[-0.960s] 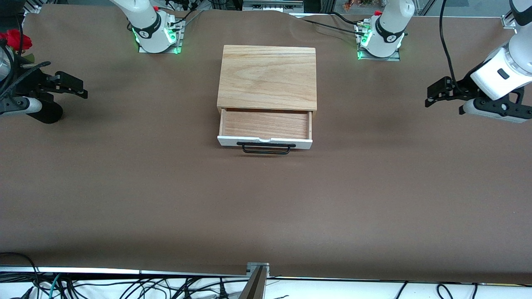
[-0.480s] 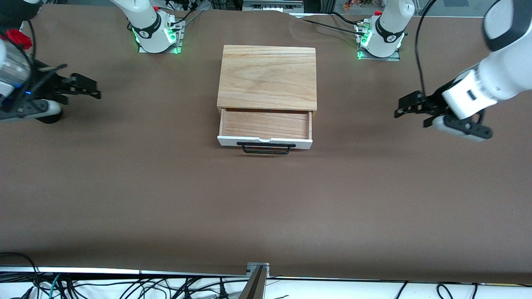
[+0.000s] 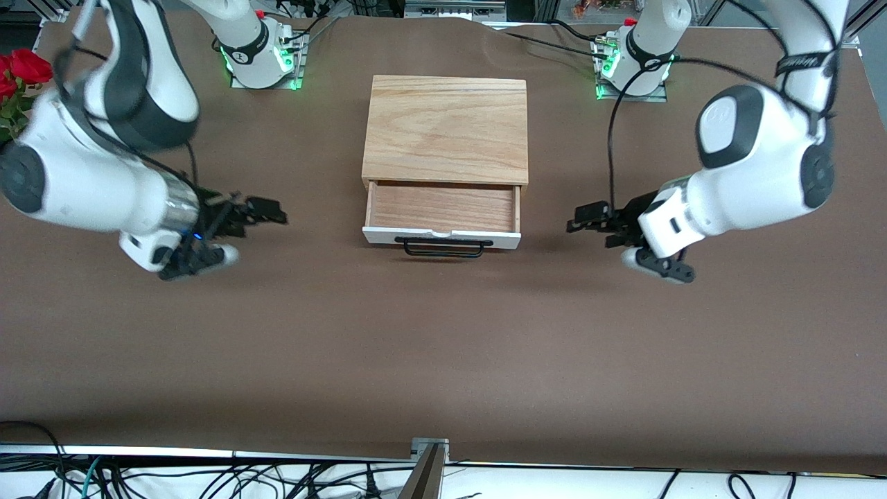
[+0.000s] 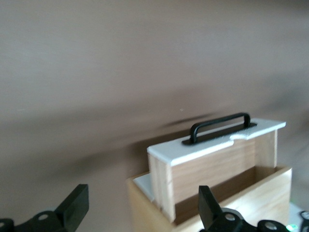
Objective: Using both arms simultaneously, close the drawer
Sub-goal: 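Move the left and right grippers toward the drawer's white front, then lower both grippers against the drawer front beside the black handle, then push the drawer into the cabinet with both grippers together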
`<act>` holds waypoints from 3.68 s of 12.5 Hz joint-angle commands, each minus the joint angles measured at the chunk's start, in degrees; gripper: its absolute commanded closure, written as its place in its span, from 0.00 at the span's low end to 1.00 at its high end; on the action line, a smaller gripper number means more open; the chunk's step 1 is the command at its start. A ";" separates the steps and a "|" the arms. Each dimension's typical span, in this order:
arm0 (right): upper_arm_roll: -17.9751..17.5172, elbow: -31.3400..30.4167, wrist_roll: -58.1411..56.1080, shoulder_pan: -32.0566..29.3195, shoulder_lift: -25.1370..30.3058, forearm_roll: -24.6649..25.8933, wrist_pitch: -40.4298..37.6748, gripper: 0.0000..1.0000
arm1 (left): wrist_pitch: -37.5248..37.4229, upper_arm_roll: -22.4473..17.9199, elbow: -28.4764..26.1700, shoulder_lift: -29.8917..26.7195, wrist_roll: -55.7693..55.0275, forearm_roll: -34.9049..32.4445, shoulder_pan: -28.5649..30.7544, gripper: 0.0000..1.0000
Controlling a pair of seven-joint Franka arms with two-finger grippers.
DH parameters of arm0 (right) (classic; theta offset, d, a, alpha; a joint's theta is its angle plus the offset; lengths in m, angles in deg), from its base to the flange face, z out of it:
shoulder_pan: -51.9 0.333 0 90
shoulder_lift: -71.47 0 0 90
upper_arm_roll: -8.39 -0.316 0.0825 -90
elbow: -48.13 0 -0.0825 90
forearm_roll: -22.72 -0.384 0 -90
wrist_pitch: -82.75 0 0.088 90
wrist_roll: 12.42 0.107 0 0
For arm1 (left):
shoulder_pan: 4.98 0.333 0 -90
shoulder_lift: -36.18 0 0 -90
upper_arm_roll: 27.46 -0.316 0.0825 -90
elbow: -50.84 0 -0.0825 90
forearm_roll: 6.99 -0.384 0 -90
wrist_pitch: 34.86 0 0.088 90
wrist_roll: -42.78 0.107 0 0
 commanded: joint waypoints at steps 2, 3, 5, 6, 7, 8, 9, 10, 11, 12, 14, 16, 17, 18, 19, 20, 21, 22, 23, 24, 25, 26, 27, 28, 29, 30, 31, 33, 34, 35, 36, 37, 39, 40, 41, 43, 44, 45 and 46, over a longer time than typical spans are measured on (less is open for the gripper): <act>0.09 10.96 5.83 2.76 -12.96 -10.40 4.67 0.00 | 11.73 -0.30 2.44 7.16 0.38 7.48 -6.52 0.00; 0.17 10.96 6.01 4.69 -14.54 -11.90 8.78 0.00 | 14.90 -0.30 2.44 8.39 0.12 7.49 -8.54 0.00; 0.17 10.87 6.01 7.77 -17.27 -13.92 16.00 0.00 | 15.81 -0.30 2.44 11.03 0.46 8.54 -10.76 0.00; 0.17 10.53 6.19 9.17 -18.07 -15.33 17.60 0.00 | 15.72 -0.30 2.44 12.09 0.64 8.80 -10.85 0.00; 0.17 10.26 6.54 10.67 -18.25 -15.51 17.96 0.00 | 15.72 -0.30 2.44 12.53 0.64 8.81 -11.28 0.00; 0.17 9.82 6.28 11.03 -18.16 -15.43 17.18 0.00 | 15.81 -0.21 2.44 13.32 0.64 8.89 -11.64 0.00; 0.26 8.51 6.02 10.77 -17.81 -15.51 16.04 0.00 | 15.81 -0.21 2.44 13.76 0.64 8.81 -11.73 0.00; 0.44 7.98 6.10 10.51 -17.38 -15.43 12.55 0.00 | 15.81 -0.21 2.35 14.03 0.73 8.81 -12.08 0.00; 0.79 7.97 6.54 10.51 -16.76 -15.25 8.51 0.00 | 15.46 -0.04 2.26 14.38 0.64 8.81 -12.08 0.00; 1.31 7.89 6.46 10.51 -16.67 -15.08 6.38 0.00 | 15.46 0.66 2.09 14.47 0.64 8.81 -12.08 0.00; 1.67 7.36 6.54 10.51 -16.32 -15.08 4.17 0.00 | 15.20 0.93 1.91 14.99 0.55 8.81 -12.08 0.00; 1.58 4.73 6.54 10.77 -15.44 -15.08 4.43 0.00 | 13.89 0.93 1.74 15.00 0.55 8.81 -12.08 0.00; 1.58 4.55 6.54 10.77 -15.26 -15.08 4.25 0.00 | 12.66 0.93 1.74 15.08 0.55 8.81 -11.99 0.00; 1.49 4.37 6.63 10.86 -15.17 -15.08 4.25 0.00 | 11.95 0.93 1.74 15.08 0.38 8.89 -11.91 0.00; 1.41 4.11 6.63 11.03 -15.09 -15.08 4.25 0.00 | 11.16 0.93 1.74 15.00 0.38 8.90 -11.64 0.00; 1.32 3.58 6.72 11.12 -15.09 -15.08 4.43 0.00 | 9.85 0.93 1.82 15.00 0.38 8.90 -11.47 0.00; 1.14 2.62 6.72 11.30 -14.65 -15.08 4.78 0.00 | 8.88 0.93 1.82 15.00 0.46 8.90 -11.38 0.00; 1.14 1.57 6.72 11.82 -14.21 -15.08 4.95 0.00 | 8.34 0.93 1.82 15.00 0.47 8.90 -11.29 0.00; 1.14 0.77 6.72 12.09 -13.51 -15.08 4.96 0.00 | 8.17 0.93 1.82 14.91 0.47 8.90 -11.29 0.00; 1.14 -0.10 6.54 12.52 -12.89 -15.08 4.96 0.00 | 8.08 0.93 1.82 14.91 0.38 8.81 -11.29 0.00; 1.05 -0.46 6.63 12.70 -12.71 -15.08 4.78 0.00 | 7.64 0.93 1.74 15.00 0.38 8.81 -11.20 0.00; 1.05 -1.51 6.63 13.23 -12.02 -15.08 4.78 0.00 | 6.68 0.93 1.82 14.91 0.46 8.81 -11.20 0.00; 1.05 -2.48 6.72 13.58 -11.75 -15.08 4.87 0.00 | 6.50 0.93 1.82 14.91 0.47 8.81 -11.11 0.00; 1.05 -3.53 6.72 14.11 -11.05 -15.08 4.96 0.00 | 6.49 0.93 1.82 14.91 0.47 8.81 -11.20 0.00; 1.05 -4.76 6.72 14.63 -10.43 -15.08 5.30 0.00 | 6.49 0.93 1.82 14.91 0.38 8.81 -11.20 0.00; 1.05 -5.99 6.72 14.99 -9.73 -15.16 5.48 0.00 | 6.41 0.93 1.82 14.91 0.38 8.81 -11.20 0.00; 1.05 -7.04 6.72 15.34 -9.29 -15.16 5.57 0.00 | 5.88 0.93 1.82 14.82 0.38 8.81 -11.11 0.00; 1.05 -9.68 6.72 16.39 -7.88 -15.25 7.05 0.00 | 2.73 0.84 1.82 14.82 0.38 8.81 -10.94 0.00; 0.79 -11.26 6.72 16.66 -7.10 -15.43 8.37 0.00 | 1.24 0.84 1.82 14.73 0.38 8.81 -10.76 0.00; -0.78 -12.67 6.72 16.66 -6.39 -15.60 10.04 0.00 | -0.26 0.84 1.82 14.65 0.46 8.81 -10.67 0.00; -1.49 -13.72 6.72 16.66 -5.86 -15.60 11.18 0.00 | -1.58 0.84 1.82 14.56 0.55 8.81 -10.59 0.00; -1.84 -14.26 6.72 16.66 -5.68 -15.60 11.81 0.00 | -2.72 0.84 1.82 14.56 0.55 8.81 -10.41 0.00; -2.81 -15.05 7.24 16.66 -5.42 -15.69 11.81 0.00 | -6.32 0.84 1.82 14.56 0.47 8.81 -10.41 0.00; -3.16 -15.49 8.03 16.66 -5.24 -15.69 11.81 0.00 | -8.17 0.84 1.82 14.56 0.38 8.81 -10.32 0.00; -3.95 -16.10 8.82 16.66 -4.63 -15.69 11.81 0.00 | -9.40 0.84 1.82 14.56 0.38 8.72 -10.24 0.00; -4.66 -18.56 9.09 16.66 -3.05 -15.69 12.78 0.00 | -10.64 0.84 1.82 14.64 0.29 8.54 -10.15 0.00; -4.75 -19.44 9.09 16.66 -2.35 -15.69 12.78 0.00 | -11.25 0.84 1.82 14.64 -0.15 8.54 -10.15 0.00; -4.75 -20.23 9.09 16.66 -1.82 -15.69 12.78 0.00 | -12.39 0.84 1.82 14.82 -0.15 8.54 -10.23 0.00; -4.66 -20.24 9.09 16.66 -1.64 -15.69 12.34 0.00 | -13.97 0.84 1.82 15.08 -0.24 8.54 -10.32 0.00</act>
